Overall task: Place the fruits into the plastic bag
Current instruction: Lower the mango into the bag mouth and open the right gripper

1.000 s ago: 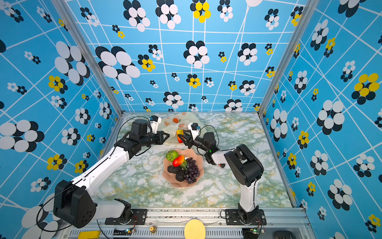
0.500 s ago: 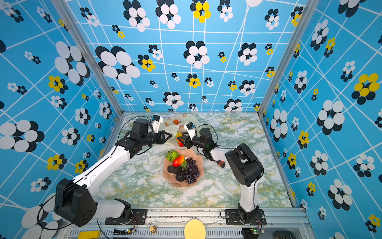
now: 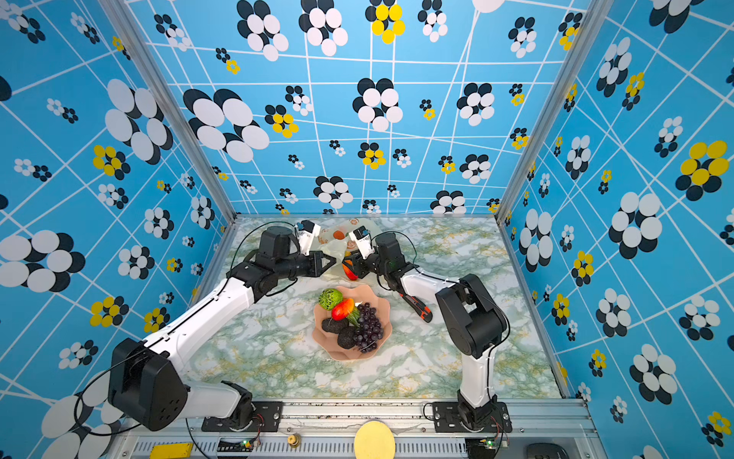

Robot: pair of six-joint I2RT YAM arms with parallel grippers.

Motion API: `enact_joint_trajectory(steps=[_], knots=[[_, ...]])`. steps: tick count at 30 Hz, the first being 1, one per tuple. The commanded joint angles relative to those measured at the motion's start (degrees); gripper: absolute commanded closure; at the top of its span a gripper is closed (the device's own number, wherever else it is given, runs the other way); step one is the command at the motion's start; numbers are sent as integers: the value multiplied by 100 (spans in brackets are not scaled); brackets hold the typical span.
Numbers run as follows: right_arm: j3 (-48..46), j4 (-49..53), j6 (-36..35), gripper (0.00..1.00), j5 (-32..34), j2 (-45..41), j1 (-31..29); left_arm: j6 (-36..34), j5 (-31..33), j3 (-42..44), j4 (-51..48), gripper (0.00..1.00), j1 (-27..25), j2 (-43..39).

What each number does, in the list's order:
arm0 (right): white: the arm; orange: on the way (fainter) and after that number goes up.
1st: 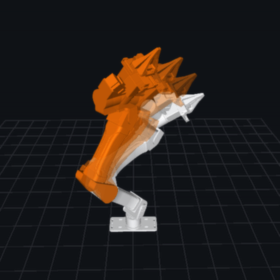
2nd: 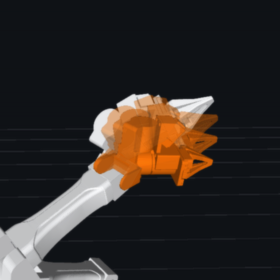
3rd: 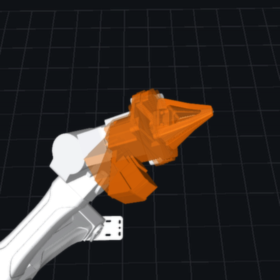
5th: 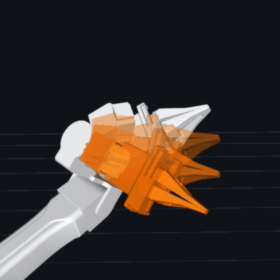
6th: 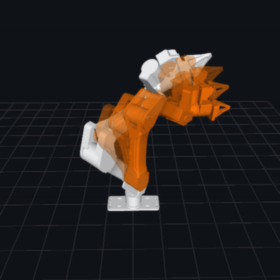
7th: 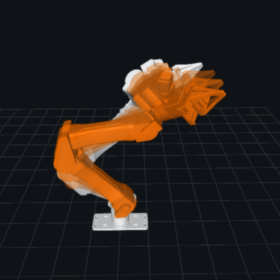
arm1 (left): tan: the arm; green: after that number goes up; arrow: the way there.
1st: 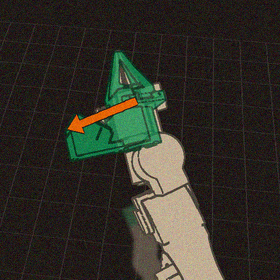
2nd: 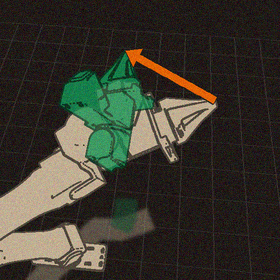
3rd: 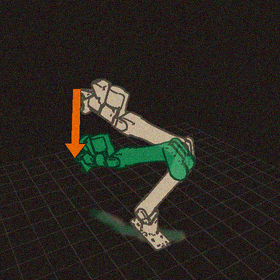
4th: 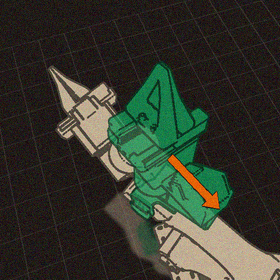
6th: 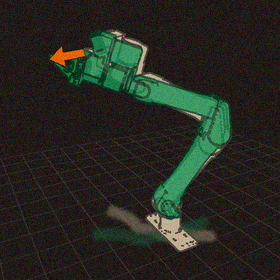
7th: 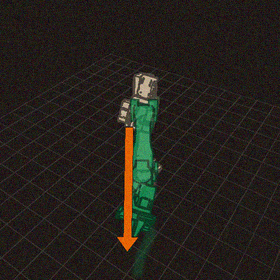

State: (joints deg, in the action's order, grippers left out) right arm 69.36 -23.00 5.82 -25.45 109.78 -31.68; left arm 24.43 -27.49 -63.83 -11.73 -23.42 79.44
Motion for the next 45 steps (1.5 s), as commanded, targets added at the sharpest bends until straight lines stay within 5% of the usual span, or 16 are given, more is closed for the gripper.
enact_joint_trajectory(steps=[1, 18, 29, 35, 39, 45], knots=[[372, 729, 268, 70, 160, -18, -20, -85, -116, -157, 19, 100, -66, 63], [1984, 2951, 1388, 72, 1596, 254, -13, -295, -183, -86, 7, 100, -330, 90], [2079, 2517, 2130, 72, 2092, 394, 49, -441, -109, 28, -79, 100, -374, 19], [1256, 907, 2011, 72, 1093, 250, 32, -388, 177, 126, -2, 100, -363, -29], [1208, 906, 2034, 66, 496, 370, 30, -337, 204, 44, 112, 100, -339, 117], [1304, 1124, 1993, 40, 696, 378, 30, -322, 69, -120, 153, 100, -338, 291]])
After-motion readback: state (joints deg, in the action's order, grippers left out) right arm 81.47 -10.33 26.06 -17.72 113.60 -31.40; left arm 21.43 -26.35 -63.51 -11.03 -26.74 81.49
